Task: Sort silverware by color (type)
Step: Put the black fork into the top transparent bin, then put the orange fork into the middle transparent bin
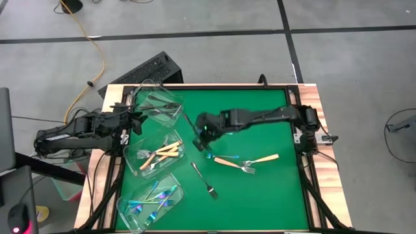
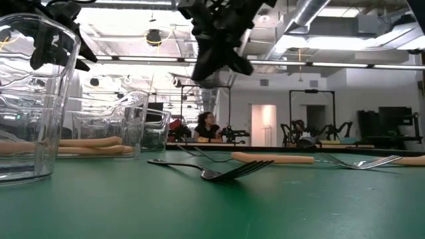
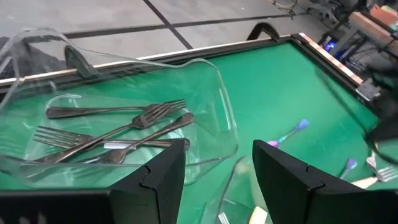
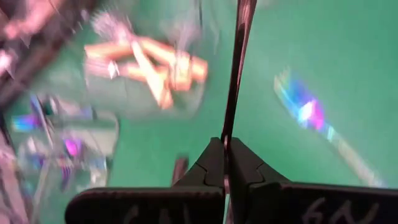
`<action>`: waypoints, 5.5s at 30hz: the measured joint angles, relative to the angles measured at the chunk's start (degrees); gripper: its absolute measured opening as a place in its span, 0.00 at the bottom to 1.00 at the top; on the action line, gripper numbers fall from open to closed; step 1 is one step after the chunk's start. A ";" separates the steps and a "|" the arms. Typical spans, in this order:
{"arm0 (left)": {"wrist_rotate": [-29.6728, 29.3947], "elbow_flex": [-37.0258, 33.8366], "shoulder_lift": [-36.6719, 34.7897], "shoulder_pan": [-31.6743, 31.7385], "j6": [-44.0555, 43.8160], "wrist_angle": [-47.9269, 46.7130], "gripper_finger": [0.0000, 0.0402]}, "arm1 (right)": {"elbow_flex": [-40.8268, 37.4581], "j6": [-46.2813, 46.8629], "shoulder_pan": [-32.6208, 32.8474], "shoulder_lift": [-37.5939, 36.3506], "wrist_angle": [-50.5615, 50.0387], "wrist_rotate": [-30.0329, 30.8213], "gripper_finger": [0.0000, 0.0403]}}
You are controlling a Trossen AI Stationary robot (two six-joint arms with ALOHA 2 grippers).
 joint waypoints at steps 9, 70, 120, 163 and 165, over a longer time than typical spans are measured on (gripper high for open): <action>-1.14 0.00 0.00 0.02 -0.61 -0.02 0.43 | 2.96 -19.45 -8.55 0.00 17.67 2.99 0.03; -15.73 0.00 0.00 0.20 -3.41 -0.62 0.43 | 36.49 -37.37 -15.80 39.33 32.22 -10.88 0.03; -15.58 0.00 0.00 0.20 -3.62 -0.70 0.43 | 36.51 -37.83 -15.40 39.28 30.63 -6.56 0.15; -14.05 0.00 -0.02 0.17 -3.60 -1.31 0.43 | 37.64 -35.73 -15.38 4.68 -28.97 6.58 0.15; -13.70 0.00 -0.02 0.17 -3.60 -1.31 0.43 | 37.69 -34.81 -13.78 2.78 -33.54 9.29 0.15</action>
